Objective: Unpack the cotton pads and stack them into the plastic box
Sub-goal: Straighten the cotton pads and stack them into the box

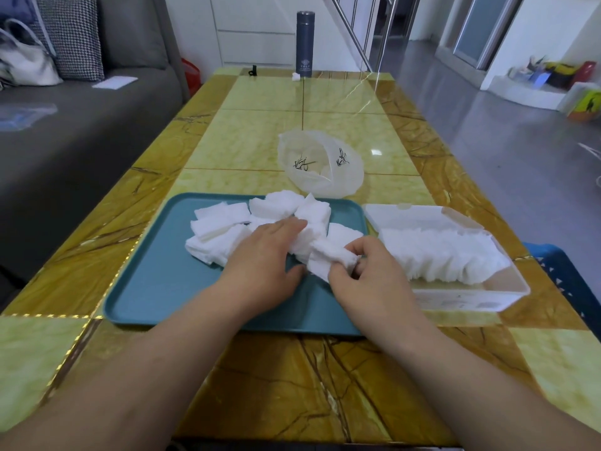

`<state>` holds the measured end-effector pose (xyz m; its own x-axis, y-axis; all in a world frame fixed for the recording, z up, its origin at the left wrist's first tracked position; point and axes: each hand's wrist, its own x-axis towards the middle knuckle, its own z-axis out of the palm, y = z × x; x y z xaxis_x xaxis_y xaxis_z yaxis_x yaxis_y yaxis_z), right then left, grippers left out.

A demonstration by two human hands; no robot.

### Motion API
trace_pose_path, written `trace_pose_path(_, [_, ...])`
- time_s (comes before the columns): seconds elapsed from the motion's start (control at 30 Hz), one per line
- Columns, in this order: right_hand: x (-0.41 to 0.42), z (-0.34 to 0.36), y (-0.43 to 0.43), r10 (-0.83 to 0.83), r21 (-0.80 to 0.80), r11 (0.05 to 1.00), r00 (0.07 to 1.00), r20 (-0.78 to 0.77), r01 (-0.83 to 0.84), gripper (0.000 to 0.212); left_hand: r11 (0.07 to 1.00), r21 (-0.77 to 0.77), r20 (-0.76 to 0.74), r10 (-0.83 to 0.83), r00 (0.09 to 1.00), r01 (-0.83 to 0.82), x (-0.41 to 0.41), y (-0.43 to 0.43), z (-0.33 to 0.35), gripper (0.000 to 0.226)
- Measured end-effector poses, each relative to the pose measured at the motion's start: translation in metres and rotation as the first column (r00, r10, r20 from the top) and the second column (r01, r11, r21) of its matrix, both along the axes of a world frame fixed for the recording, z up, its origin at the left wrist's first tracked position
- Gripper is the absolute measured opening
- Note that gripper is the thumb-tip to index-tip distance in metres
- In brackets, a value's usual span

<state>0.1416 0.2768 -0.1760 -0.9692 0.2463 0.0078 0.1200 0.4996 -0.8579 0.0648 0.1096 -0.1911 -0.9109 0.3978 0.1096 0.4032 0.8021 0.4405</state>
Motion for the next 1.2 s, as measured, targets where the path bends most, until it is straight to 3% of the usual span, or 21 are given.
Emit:
trace_pose_path(0.17, [-0.002, 0.001, 0.003, -0.041, -0.073, 0.996, 0.999, 0.004, 0.041, 0.009, 0.999, -0.05, -0.017, -0.013, 1.0, 0.012, -0.001, 0.004, -0.001, 0.046])
trace_pose_path(0.33, [-0.001, 0.001, 0.004, -0.046, -0.113, 0.992, 0.998, 0.032, 0.05, 0.007, 0.998, 0.037, 0.066, -0.053, 0.996, 0.05, 0.004, -0.007, 0.003, 0.019])
trace_pose_path(0.47, [-0.003, -0.001, 0.005, -0.027, -0.137, 0.99, 0.999, 0.045, 0.033, 0.006, 0.992, 0.112, 0.149, -0.07, 0.986, 0.054, 0.01, -0.021, 0.004, 0.01])
trace_pose_path(0.67, [-0.01, -0.006, 0.003, -0.063, -0.173, 0.982, 0.997, 0.051, 0.071, 0.01, 0.959, 0.235, 0.206, 0.11, 0.973, -0.158, 0.006, -0.03, 0.01, 0.008])
trace_pose_path(0.8, [-0.01, -0.006, 0.002, -0.056, -0.134, 0.989, 0.997, 0.047, 0.062, 0.009, 0.822, 0.48, 0.342, 0.147, 0.928, -0.307, 0.007, -0.029, 0.023, 0.008])
trace_pose_path(0.97, [-0.008, 0.001, -0.003, -0.029, -0.141, 0.99, 1.0, -0.012, 0.027, 0.004, 0.52, 0.693, 0.579, 0.012, 0.815, -0.5, 0.007, -0.026, 0.033, 0.005])
trace_pose_path(1.13, [-0.003, 0.007, -0.007, -0.009, -0.152, 0.988, 0.999, -0.037, 0.003, 0.007, 0.456, 0.64, 0.745, -0.173, 0.644, -0.619, 0.018, -0.018, 0.036, 0.022])
trace_pose_path(1.2, [-0.003, 0.007, -0.007, -0.002, -0.157, 0.988, 0.999, -0.039, -0.004, 0.007, 0.446, 0.662, 0.74, -0.262, 0.619, -0.603, 0.018, -0.018, 0.036, 0.031])
